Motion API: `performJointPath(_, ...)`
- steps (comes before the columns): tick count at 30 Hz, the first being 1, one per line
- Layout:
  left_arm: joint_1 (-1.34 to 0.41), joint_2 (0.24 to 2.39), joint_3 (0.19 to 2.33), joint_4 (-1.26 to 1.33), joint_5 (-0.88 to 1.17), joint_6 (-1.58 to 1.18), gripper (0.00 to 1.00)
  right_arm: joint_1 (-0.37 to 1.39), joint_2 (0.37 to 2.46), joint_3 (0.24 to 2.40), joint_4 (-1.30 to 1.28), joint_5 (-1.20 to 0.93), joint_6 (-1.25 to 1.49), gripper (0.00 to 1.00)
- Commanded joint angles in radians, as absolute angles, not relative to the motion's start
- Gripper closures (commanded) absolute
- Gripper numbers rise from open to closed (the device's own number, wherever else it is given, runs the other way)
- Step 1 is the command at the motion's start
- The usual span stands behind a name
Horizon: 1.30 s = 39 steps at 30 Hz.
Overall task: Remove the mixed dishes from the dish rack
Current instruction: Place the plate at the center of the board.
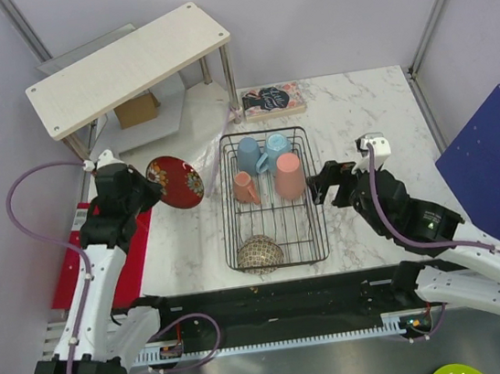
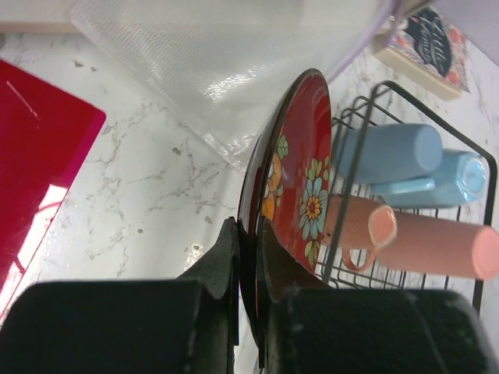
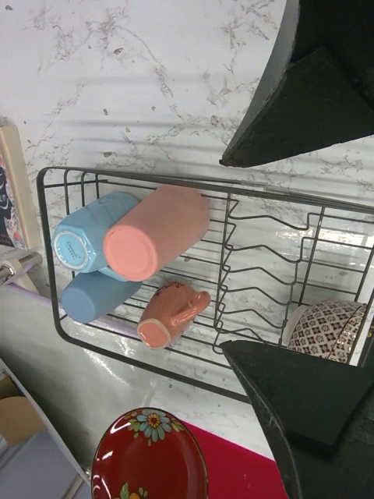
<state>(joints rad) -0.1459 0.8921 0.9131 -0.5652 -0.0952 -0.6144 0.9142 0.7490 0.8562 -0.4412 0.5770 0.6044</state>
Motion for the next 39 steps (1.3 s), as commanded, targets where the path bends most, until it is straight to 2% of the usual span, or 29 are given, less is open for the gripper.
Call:
performJointPath(1,-0.057,0.977,0.862,-0.430,0.039,-0.753,0.98,0.917,0.736,0.833,-0.451,0.581,0.587,0.02)
performJointPath(10,-0.035,1.132,0.775,-0.301,0.181,-0.810,0.98,0.916,0.690,0.769,-0.428,0.577,0.607,0.02)
performJointPath(26,-0.020,1.365,0.721,-0.307,0.138,-0.766,0.98,0.916,0.643,0.710,-0.429,0.569,0.624,0.02)
performJointPath(29,-0.012,1.411,0.722,-0.327,0.144,-0.752,0.92,0.916,0.643,0.703,-0.430,0.571,0.624,0.02)
performJointPath(34,-0.009,1.427,0.729,-0.367,0.161,-0.739,0.76,0.916,0.663,0.703,-0.430,0.571,0.624,0.02)
performJointPath(39,-0.009,1.381,0.741,-0.432,0.135,-0.710,0.69,0.916,0.684,0.701,-0.423,0.571,0.621,0.02)
